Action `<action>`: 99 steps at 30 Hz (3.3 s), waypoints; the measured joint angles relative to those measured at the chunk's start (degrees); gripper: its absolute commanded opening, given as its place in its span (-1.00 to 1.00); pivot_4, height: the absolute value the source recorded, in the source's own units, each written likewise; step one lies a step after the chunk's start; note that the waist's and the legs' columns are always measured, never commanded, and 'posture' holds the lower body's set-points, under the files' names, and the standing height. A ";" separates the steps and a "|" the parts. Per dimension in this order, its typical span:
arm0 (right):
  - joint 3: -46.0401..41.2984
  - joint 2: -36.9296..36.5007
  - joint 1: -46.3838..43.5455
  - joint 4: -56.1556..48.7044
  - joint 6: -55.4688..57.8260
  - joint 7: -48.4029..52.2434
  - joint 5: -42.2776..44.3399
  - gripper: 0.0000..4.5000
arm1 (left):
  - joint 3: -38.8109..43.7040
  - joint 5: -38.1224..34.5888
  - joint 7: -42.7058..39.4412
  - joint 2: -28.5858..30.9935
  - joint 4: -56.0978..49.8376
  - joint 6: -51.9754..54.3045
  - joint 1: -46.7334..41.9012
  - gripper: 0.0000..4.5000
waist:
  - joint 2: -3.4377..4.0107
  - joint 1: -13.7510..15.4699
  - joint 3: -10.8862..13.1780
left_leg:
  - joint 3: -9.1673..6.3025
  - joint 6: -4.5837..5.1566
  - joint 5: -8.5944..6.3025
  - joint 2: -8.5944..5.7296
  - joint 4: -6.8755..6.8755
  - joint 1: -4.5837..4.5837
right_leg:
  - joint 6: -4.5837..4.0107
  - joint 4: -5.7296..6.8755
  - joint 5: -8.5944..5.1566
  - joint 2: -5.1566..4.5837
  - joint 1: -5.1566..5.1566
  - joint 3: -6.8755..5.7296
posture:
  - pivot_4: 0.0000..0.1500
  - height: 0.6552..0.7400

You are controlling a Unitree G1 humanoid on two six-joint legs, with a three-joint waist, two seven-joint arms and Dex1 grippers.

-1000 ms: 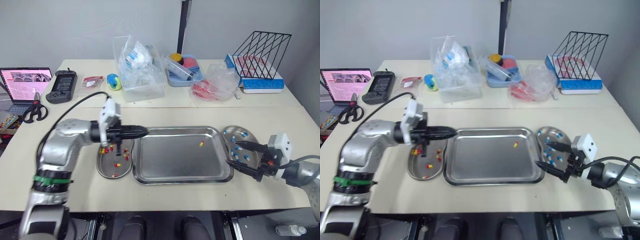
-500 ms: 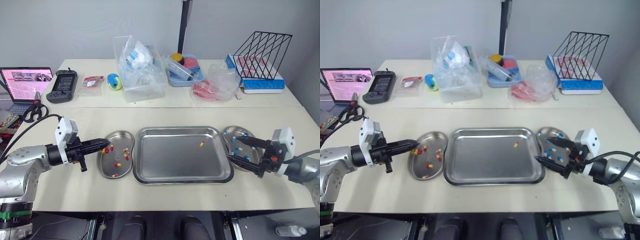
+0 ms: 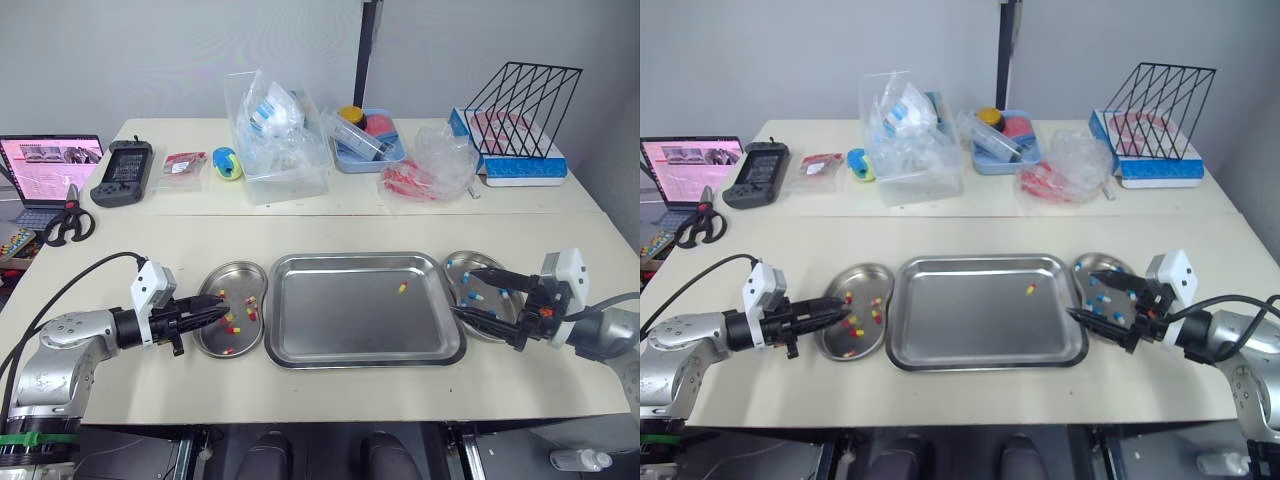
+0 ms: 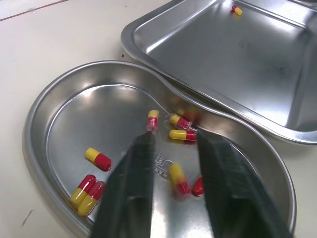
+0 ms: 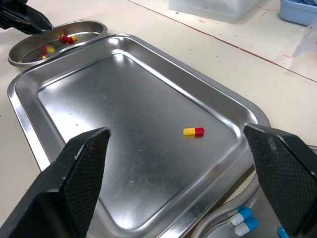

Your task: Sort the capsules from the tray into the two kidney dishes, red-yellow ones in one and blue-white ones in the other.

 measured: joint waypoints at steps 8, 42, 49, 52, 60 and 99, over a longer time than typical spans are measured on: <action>-3.34 -0.02 1.28 0.11 -0.02 -1.08 0.02 1.00 | 5.69 -4.54 -1.06 2.57 0.09 0.80 1.27 0.98 | 0.00 -0.01 0.00 | -0.02 0.01 -0.01 0.02 -0.04 -0.01 | 0.00 -0.01 0.00 0.00 -0.03 0.01 | 1.00 0.71; -24.01 9.87 20.85 3.47 -6.17 -10.09 -0.13 1.00 | 20.33 -4.17 8.37 0.80 8.79 -6.74 10.64 0.98 | 0.01 -0.09 -0.01 | 0.03 0.01 -0.01 0.04 -0.15 0.15 | 0.00 -0.03 0.00 -0.01 0.06 0.08 | 1.00 0.71; -23.74 9.20 20.43 3.47 -6.17 -10.07 -0.13 1.00 | 20.05 -4.26 8.85 0.80 7.21 -6.14 10.65 0.98 | 0.01 -0.07 -0.01 | 0.03 0.02 -0.01 0.04 -0.15 0.15 | 0.00 -0.03 0.00 -0.01 0.06 0.08 | 1.00 0.71; -23.63 9.14 20.20 3.48 -6.17 -10.09 -0.14 1.00 | 19.85 -4.29 8.93 0.80 6.60 -5.34 10.68 0.98 | 0.01 -0.07 -0.01 | 0.03 0.02 -0.01 0.03 -0.14 0.15 | 0.00 -0.03 0.00 -0.01 0.07 0.08 | 1.00 0.71; -21.61 8.09 17.92 3.48 -6.09 -9.93 -0.15 1.00 | 18.00 -4.34 9.06 0.80 3.95 -3.94 10.44 0.98 | 0.01 -0.11 -0.01 | 0.03 0.01 -0.01 0.03 -0.14 0.15 | 0.00 -0.03 0.00 -0.01 0.07 0.08 | 1.00 0.71; 6.26 -0.80 -0.25 -0.38 -1.55 3.30 -1.28 1.00 | -35.49 17.96 21.61 -38.44 17.35 4.92 -35.99 0.98 | -0.09 0.52 0.03 | 0.02 0.01 -0.01 -0.12 0.22 -0.14 | 0.02 -0.03 0.01 0.00 0.03 -0.02 | 1.00 0.71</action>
